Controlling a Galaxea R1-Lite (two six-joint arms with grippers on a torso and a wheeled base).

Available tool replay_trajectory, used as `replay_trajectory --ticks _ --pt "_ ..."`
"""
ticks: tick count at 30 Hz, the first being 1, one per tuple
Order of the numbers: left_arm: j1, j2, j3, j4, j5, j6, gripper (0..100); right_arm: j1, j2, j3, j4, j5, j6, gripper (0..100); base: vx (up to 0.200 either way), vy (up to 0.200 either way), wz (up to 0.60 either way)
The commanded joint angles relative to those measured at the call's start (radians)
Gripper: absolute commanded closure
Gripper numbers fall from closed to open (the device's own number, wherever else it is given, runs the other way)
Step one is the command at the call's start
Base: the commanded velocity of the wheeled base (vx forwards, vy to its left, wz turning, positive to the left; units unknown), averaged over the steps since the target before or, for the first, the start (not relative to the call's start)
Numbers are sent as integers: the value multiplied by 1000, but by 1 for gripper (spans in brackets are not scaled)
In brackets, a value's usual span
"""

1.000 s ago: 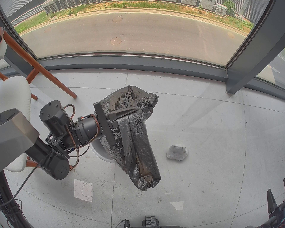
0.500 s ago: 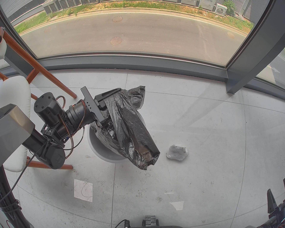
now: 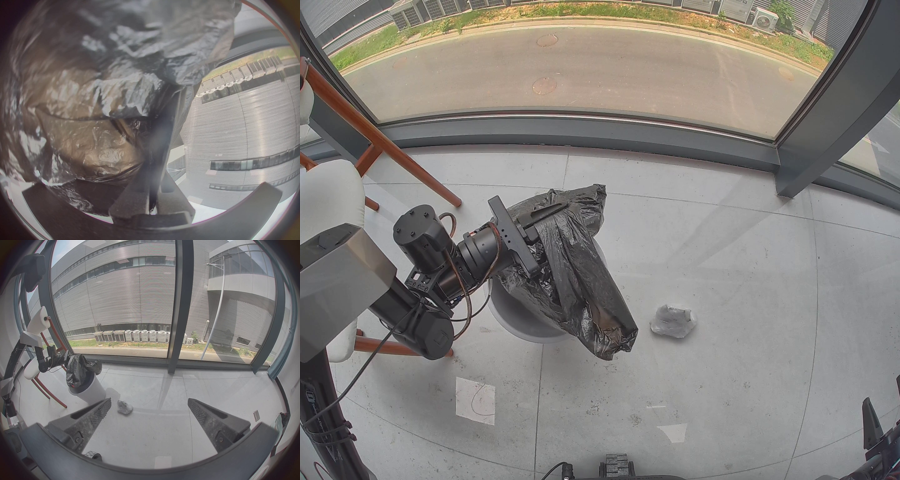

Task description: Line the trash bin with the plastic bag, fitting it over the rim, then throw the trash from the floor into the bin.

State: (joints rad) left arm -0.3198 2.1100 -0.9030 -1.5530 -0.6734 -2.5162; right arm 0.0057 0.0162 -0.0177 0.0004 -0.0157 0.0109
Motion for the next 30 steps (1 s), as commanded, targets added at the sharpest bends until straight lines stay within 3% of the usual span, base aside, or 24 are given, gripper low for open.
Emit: replay_trajectory --ticks 1,5,7,8,10,12,16,23,30 --pt "-36 47 -5 -18 -3 211 100 0 -16 18 0 0 0 0 0 0 0" --pt "-36 18 12 -18 -55 551 100 0 -16 18 0 0 1 0 0 0 0" --pt "-27 -12 50 -18 -87 689 100 0 -16 18 0 0 1 0 0 0 0" --pt "-27 -15 58 -18 -94 715 100 0 -16 18 0 0 1 0 0 0 0" --pt "-24 -62 113 -18 -164 921 100 0 -16 18 0 0 1 0 0 0 0" --pt "-24 -102 147 -18 -195 1028 100 0 -15 18 1 0 1 0 0 0 0" --pt "-24 -170 254 -18 -192 1231 100 0 -15 18 0 0 0 0 0 0 0" --pt "-22 -188 338 -18 -179 1740 100 0 -15 18 0 0 0 0 0 0 0" --pt "-27 -202 366 -18 -184 1984 100 0 -15 18 0 0 0 0 0 0 0"
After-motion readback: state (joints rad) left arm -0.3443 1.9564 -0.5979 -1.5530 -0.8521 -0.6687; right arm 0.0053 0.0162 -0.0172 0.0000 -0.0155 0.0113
